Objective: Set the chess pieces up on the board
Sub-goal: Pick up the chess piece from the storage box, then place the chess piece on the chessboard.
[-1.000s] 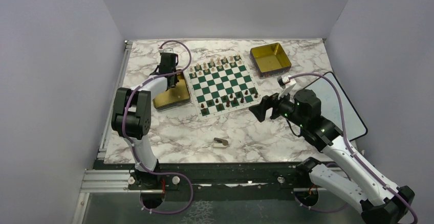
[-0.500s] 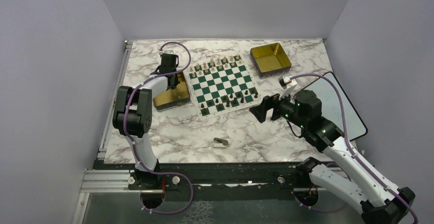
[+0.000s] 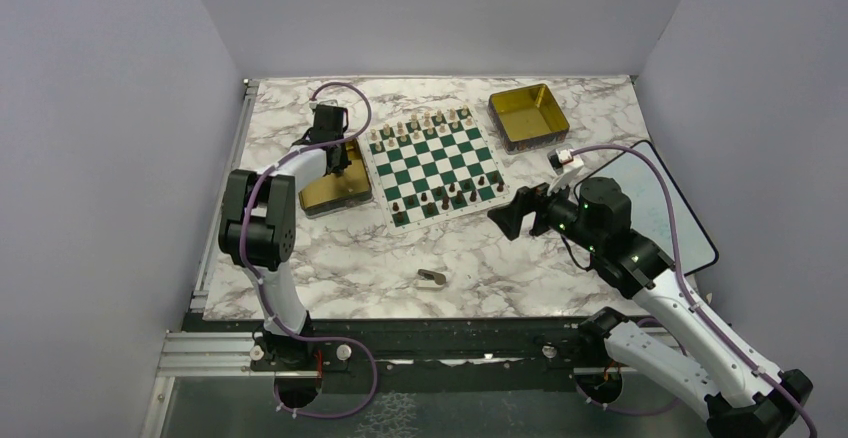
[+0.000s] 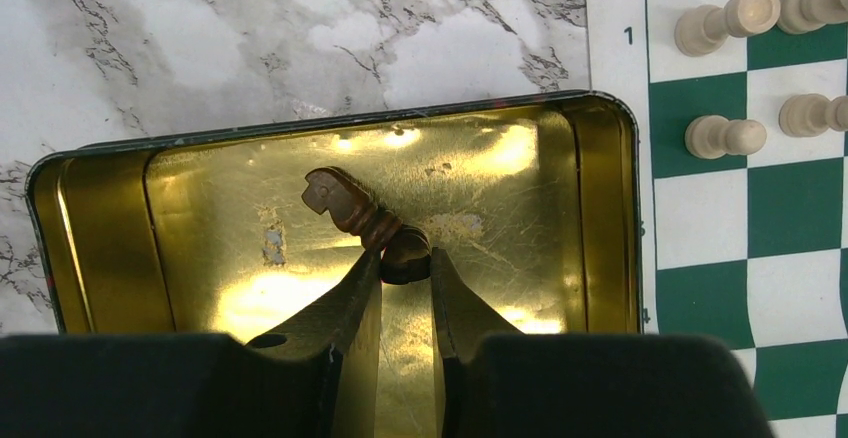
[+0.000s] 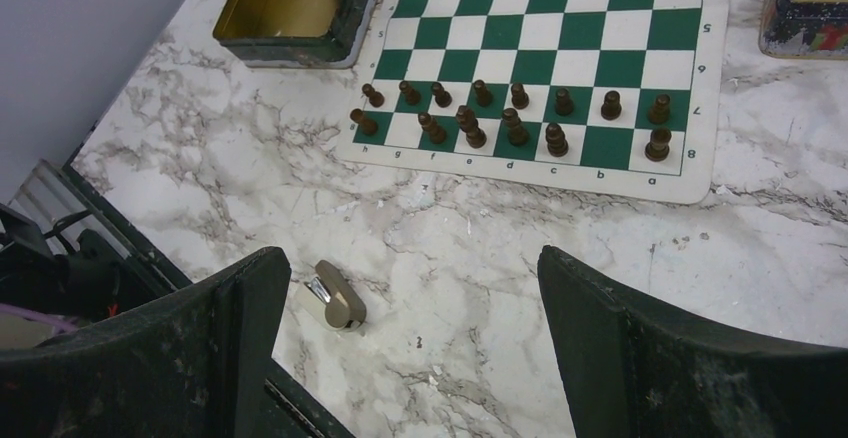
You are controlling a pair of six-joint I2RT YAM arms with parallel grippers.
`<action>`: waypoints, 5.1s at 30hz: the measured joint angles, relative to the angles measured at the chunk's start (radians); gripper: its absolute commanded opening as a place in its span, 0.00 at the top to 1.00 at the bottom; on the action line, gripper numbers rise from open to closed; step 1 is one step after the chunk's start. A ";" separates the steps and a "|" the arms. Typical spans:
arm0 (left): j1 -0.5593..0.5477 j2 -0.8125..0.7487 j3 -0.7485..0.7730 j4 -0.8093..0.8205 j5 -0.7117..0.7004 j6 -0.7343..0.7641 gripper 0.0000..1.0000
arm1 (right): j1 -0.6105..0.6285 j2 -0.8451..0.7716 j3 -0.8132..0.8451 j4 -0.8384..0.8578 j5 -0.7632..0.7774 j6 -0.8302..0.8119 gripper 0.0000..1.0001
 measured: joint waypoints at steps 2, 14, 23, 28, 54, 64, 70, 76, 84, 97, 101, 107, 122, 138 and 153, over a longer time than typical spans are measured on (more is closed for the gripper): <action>0.000 -0.004 0.000 -0.012 0.003 0.000 0.82 | 0.000 0.000 0.000 0.000 0.000 0.003 0.00; 0.000 -0.084 0.000 -0.066 0.039 0.011 0.83 | 0.000 -0.002 0.000 0.000 0.000 0.034 0.00; 0.000 -0.182 0.000 -0.110 0.102 0.053 0.83 | 0.000 -0.008 0.000 0.002 0.011 0.094 0.00; 0.000 -0.243 0.000 -0.130 0.139 0.061 0.83 | 0.000 0.006 0.000 0.004 0.015 0.106 0.00; -0.246 -0.499 -0.045 -0.138 0.325 0.003 0.82 | 0.000 0.061 0.000 0.028 -0.038 0.114 0.03; -0.437 -0.516 -0.255 -0.034 0.158 -0.033 0.82 | 0.000 0.027 -0.004 0.027 -0.034 0.114 0.02; -0.517 -0.515 -0.362 0.062 0.060 -0.065 0.82 | 0.000 0.029 -0.005 0.027 -0.033 0.113 0.03; -0.529 -0.453 -0.381 0.160 0.004 -0.093 0.82 | 0.000 0.033 -0.005 0.026 -0.033 0.111 0.02; -0.546 -0.370 -0.381 0.204 -0.013 -0.098 0.82 | 0.000 0.031 -0.005 0.007 -0.023 0.095 0.01; -0.590 -0.367 -0.399 0.231 -0.058 -0.105 0.82 | 0.000 0.024 -0.005 0.005 -0.022 0.094 0.01; -0.592 -0.354 -0.402 0.233 -0.071 -0.105 0.82 | 0.000 0.023 -0.005 0.005 -0.023 0.093 0.01; -0.597 -0.336 -0.407 0.237 -0.076 -0.105 0.82 | 0.000 0.019 -0.005 0.005 -0.023 0.085 0.01; -0.606 -0.288 -0.412 0.248 -0.079 -0.105 0.82 | 0.000 0.019 -0.005 0.004 -0.023 0.076 0.01; -0.606 -0.259 -0.412 0.264 -0.095 -0.104 0.78 | 0.000 0.007 -0.005 0.001 -0.022 0.076 0.01; -0.610 -0.232 -0.412 0.266 -0.097 -0.098 0.62 | 0.000 -0.002 -0.005 0.000 -0.017 0.076 0.00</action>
